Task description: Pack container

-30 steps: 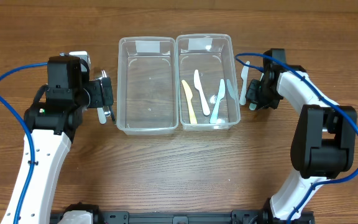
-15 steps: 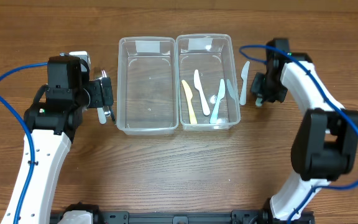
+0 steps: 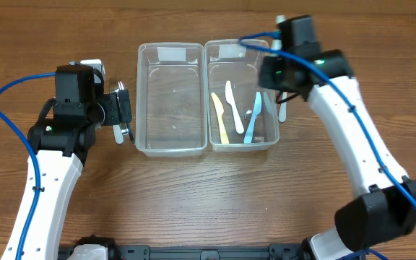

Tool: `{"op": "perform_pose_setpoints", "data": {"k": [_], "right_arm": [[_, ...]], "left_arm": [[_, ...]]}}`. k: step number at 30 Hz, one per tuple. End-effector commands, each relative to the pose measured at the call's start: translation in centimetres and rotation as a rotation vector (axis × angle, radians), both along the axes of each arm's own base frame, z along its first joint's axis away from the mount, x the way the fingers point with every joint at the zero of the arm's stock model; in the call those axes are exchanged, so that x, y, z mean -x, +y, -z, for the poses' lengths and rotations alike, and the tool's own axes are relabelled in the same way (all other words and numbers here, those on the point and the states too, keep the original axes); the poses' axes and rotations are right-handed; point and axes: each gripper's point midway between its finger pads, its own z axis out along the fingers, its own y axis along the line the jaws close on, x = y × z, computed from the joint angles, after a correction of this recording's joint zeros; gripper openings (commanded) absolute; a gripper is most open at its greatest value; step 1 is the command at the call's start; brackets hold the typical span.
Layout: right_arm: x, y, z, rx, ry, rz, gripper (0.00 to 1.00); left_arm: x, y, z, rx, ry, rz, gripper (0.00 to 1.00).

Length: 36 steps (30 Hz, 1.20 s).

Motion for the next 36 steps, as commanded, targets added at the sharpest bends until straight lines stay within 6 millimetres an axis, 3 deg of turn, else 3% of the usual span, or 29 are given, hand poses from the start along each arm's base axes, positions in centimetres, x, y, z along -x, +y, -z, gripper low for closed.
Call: {"op": "perform_pose_setpoints", "data": {"k": [1,4,6,8,11,16,19,22,24,29,33,36], "right_arm": [[0.9,2.6,4.8,0.024,0.098,-0.060,0.07],[1.6,3.8,7.9,0.049,0.157,-0.092,0.07],[1.8,4.2,8.6,0.056,0.172,-0.103,0.08],[1.6,4.4,8.4,0.053,0.163,-0.104,0.18],[1.1,4.5,7.2,0.058,0.135,-0.135,0.47],[-0.5,3.4,3.5,0.052,0.068,-0.136,0.58],[-1.7,2.2,1.1,0.035,0.017,-0.102,0.59],[-3.2,0.0,-1.0,0.020,-0.037,-0.043,0.62],[-3.7,-1.5,-1.2,0.019,-0.045,-0.011,0.68],[-4.4,-6.4,0.4,0.026,-0.008,0.101,0.68],[-4.4,-10.1,3.2,0.025,0.038,0.194,0.69],[-3.5,-11.8,6.3,0.008,0.085,0.244,0.70]], "left_arm": [[-0.5,-0.1,-0.9,0.001,-0.020,0.020,1.00],[-0.5,-0.1,-0.9,0.001,-0.020,0.020,1.00],[-0.5,-0.1,-0.9,0.001,-0.020,0.020,1.00],[-0.5,-0.1,-0.9,0.001,-0.020,0.020,1.00],[-0.5,-0.1,-0.9,0.001,-0.020,0.020,1.00],[-0.5,-0.1,-0.9,0.001,-0.020,0.020,1.00],[-0.5,-0.1,-0.9,0.001,-0.020,0.020,1.00],[-0.5,-0.1,-0.9,0.001,-0.020,0.020,1.00],[-0.5,-0.1,-0.9,0.001,-0.020,0.020,1.00],[-0.5,-0.1,-0.9,0.001,-0.020,0.020,1.00],[-0.5,-0.2,-0.9,0.001,-0.020,0.020,1.00],[-0.5,-0.1,-0.9,0.001,-0.020,0.020,1.00]]}}
